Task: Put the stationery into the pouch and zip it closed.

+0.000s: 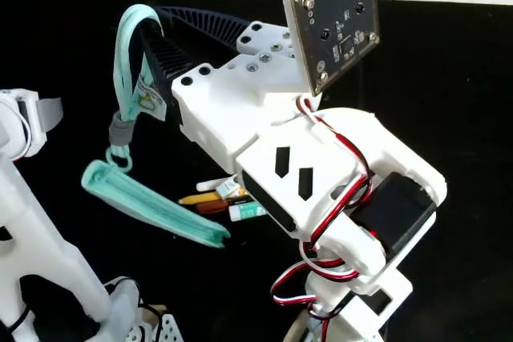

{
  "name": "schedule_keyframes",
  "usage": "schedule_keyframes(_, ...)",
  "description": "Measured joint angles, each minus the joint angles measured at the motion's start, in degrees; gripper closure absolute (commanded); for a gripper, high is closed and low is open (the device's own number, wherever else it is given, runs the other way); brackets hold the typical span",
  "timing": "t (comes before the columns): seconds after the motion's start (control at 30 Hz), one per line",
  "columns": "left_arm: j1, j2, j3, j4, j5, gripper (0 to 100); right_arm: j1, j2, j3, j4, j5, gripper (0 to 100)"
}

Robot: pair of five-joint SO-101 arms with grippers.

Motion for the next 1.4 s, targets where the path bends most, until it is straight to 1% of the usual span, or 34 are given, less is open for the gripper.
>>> schedule_keyframes(0.13, 0.2, 0.0, 0.0, 0.0, -0.6, 71, 0.0, 0.2, 0.0, 0.1, 0.0, 98.4)
schedule_keyframes(0.27, 2.7, -1.1, 0.0, 0.2, -1.3, 71, 1.0, 2.6, 0.0, 0.1, 0.1, 98.4)
schedule_keyframes(0.5, 8.4, -9.9, 0.0, 0.3, -1.3, 71, 2.2, 4.7, 0.0, 0.1, 0.1, 98.4)
schedule_keyframes(0.63, 10.2, -13.9, 0.0, 0.3, -1.3, 71, 2.3, 4.9, 0.0, 0.1, 0.1, 98.4)
schedule_keyframes(0.9, 10.4, -19.9, -0.1, 0.5, -5.4, 71, 2.7, 4.8, 0.0, 0.1, 0.1, 98.4)
schedule_keyframes(1.0, 10.4, -20.2, 0.0, 0.5, -5.8, 71, 3.7, 4.8, 0.0, 0.1, 0.1, 98.4)
schedule_keyframes(1.1, 10.6, -20.3, 2.7, 0.5, -5.9, 71, 4.3, 4.8, 0.0, 0.1, 0.1, 98.4)
schedule_keyframes(1.2, 10.9, -19.9, 5.5, 0.5, -6.5, 71, 4.4, 4.8, 0.0, 0.1, 0.1, 98.4)
schedule_keyframes(1.4, 10.9, -20.5, 7.1, 0.5, -6.5, 71, 4.4, 4.9, 0.0, 0.1, 0.1, 98.4)
